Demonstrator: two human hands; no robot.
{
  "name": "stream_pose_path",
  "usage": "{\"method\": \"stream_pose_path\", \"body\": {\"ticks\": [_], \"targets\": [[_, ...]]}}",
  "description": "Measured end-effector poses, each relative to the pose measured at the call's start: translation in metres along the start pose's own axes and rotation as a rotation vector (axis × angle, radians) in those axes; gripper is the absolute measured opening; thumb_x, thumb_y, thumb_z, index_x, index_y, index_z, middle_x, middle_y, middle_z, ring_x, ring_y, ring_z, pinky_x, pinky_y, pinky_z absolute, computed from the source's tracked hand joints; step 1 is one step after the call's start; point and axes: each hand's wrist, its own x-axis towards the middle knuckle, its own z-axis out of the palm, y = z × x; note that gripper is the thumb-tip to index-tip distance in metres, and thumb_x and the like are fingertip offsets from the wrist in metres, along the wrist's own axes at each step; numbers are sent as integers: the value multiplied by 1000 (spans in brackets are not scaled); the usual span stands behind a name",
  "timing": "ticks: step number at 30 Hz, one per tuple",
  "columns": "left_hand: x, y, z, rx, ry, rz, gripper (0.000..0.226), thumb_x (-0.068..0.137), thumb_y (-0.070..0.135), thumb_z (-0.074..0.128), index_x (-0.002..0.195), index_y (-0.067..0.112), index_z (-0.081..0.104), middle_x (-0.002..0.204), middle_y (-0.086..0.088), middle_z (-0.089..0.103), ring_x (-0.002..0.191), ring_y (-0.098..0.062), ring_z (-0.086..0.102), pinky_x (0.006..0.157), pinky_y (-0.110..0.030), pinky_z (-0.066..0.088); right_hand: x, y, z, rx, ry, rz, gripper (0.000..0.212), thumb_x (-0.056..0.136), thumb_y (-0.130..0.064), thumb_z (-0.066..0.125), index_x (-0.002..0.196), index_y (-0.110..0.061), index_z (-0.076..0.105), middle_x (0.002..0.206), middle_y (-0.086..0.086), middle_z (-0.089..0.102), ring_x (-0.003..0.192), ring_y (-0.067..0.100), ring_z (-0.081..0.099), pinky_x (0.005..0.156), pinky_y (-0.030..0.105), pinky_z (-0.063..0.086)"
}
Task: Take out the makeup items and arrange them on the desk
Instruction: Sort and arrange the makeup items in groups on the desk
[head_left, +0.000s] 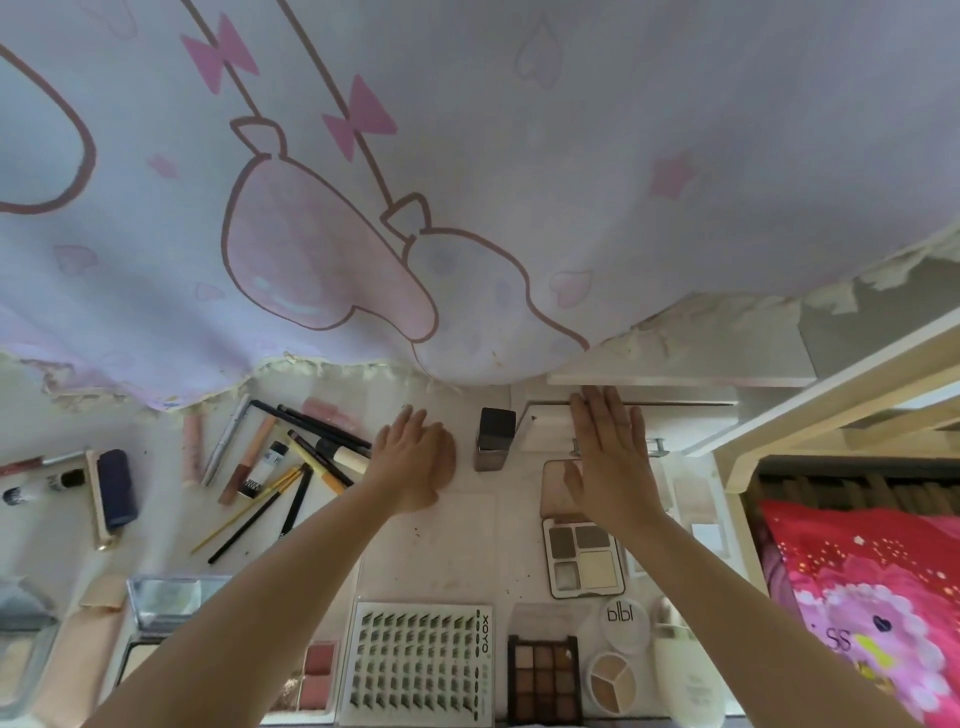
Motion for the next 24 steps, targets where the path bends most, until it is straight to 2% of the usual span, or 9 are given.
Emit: {"method": "stream_pose_path", "body": {"ticks": [5,9,11,14,16,18,20,22,24], "targets": [[7,-7,-4,-213,-65,-62,82,74,14,66,142,17,19,148,-5,24,137,-26,22,108,-37,29,0,2,0,1,-18,-14,84,53,-10,82,127,4,45,130,26,49,122,44,43,98,53,22],[5,-8,-3,-139,-6,-36,82,69,23,69,138,19,26,138,-5,34,128,-27,31,101,-36,36,0,13,4,28,-157,-59,81,87,-23,48,133,-18,-19,153,12,-8,129,25,-28,106,36,-19],[2,-5,-3,-143,71,-43,83,66,28,71,136,18,27,134,-5,36,126,-27,32,97,-35,39,0,16,1,27,-192,-87,77,91,-26,40,130,-21,-27,152,9,-18,126,20,-34,104,33,-23],[-6,-1,-11,-282,210,-82,81,64,31,72,134,16,32,129,-5,43,119,-25,39,90,-32,40,-2,13,-9,64,-219,-110,74,92,-25,40,141,-13,-14,152,10,-20,133,21,-28,106,31,-19],[-18,-2,-20,-398,264,-108,79,65,32,73,132,16,35,126,-4,47,111,-23,45,82,-29,39,-10,11,-19,178,-146,-127,64,90,-17,46,143,-5,13,153,15,-4,138,23,-13,111,29,-4],[-37,-6,-28,-546,277,-110,76,65,29,76,131,16,38,123,-3,51,102,-17,48,78,-25,38,-23,6,-31,276,51,-150,39,79,-4,60,117,5,55,134,27,44,129,34,38,104,36,33],[-61,-7,-35,-701,279,-56,73,65,27,77,129,16,43,119,-2,53,98,-13,47,78,-22,39,-37,-4,-43,421,187,-206,20,74,-7,59,90,2,68,96,17,68,93,24,65,82,27,53],[-88,-3,-47,-849,259,19,74,57,35,73,124,17,48,111,4,53,102,-14,51,76,-18,41,-45,-17,-57,572,120,-313,27,76,-21,53,94,-7,67,92,5,69,88,7,61,80,18,47],[-111,8,-61,-971,223,98,76,45,46,65,116,22,51,104,11,53,101,-10,53,74,-12,46,-48,-31,-72,782,-97,-305,39,75,-40,53,114,-35,51,118,-17,51,103,-13,47,91,10,40]]}}
